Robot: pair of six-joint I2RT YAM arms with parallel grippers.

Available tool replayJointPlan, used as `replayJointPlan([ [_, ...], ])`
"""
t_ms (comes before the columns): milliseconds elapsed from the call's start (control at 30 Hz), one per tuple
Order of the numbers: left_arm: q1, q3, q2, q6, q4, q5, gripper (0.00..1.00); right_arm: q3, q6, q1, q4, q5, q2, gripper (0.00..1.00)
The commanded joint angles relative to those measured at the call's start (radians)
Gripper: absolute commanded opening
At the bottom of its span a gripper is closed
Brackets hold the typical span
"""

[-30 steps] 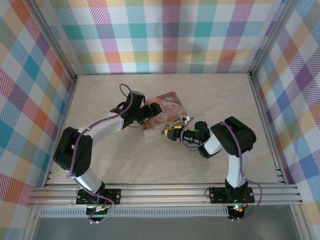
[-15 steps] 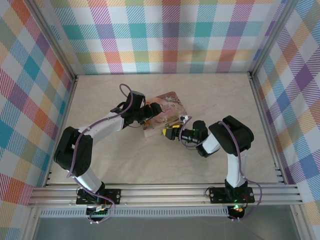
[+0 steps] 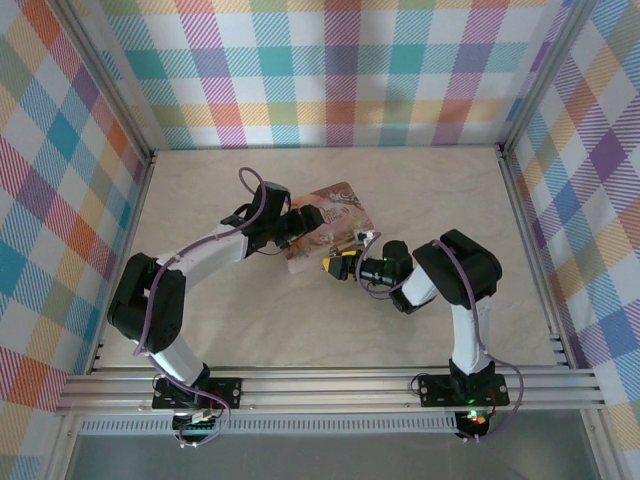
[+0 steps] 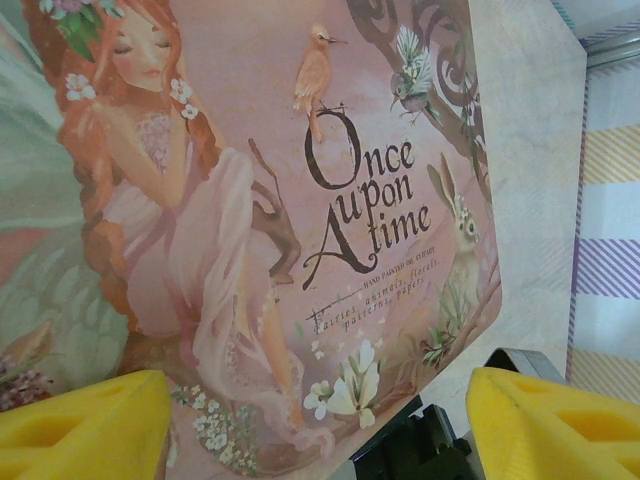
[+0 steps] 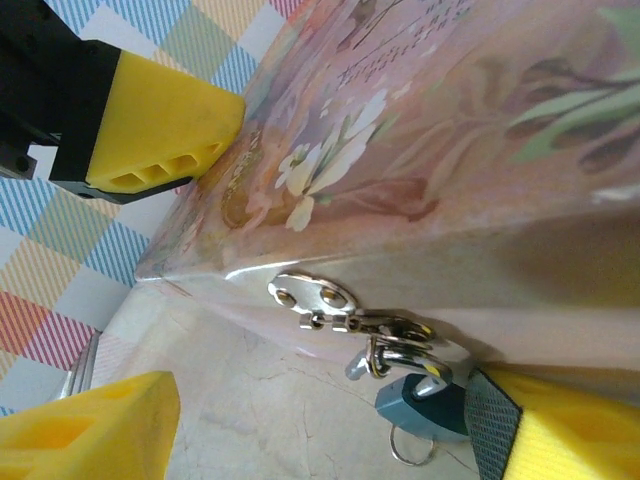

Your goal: Unlock the padlock with the key

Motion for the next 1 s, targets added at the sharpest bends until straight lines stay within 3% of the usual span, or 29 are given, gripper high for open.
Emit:
replayJointPlan([
  [0,-0.015,0.008,0.023,0.004,-0.005,0.018,0.78,0.030,0.005,0.013,0.057,-0.056,0.011,0.74],
  [967,-0.015,-0.003,0.026,-0.002,0.002,0.017,0.78,-0.003,-0.039,0.016,0.057,-0.051,-0.022,0.39],
])
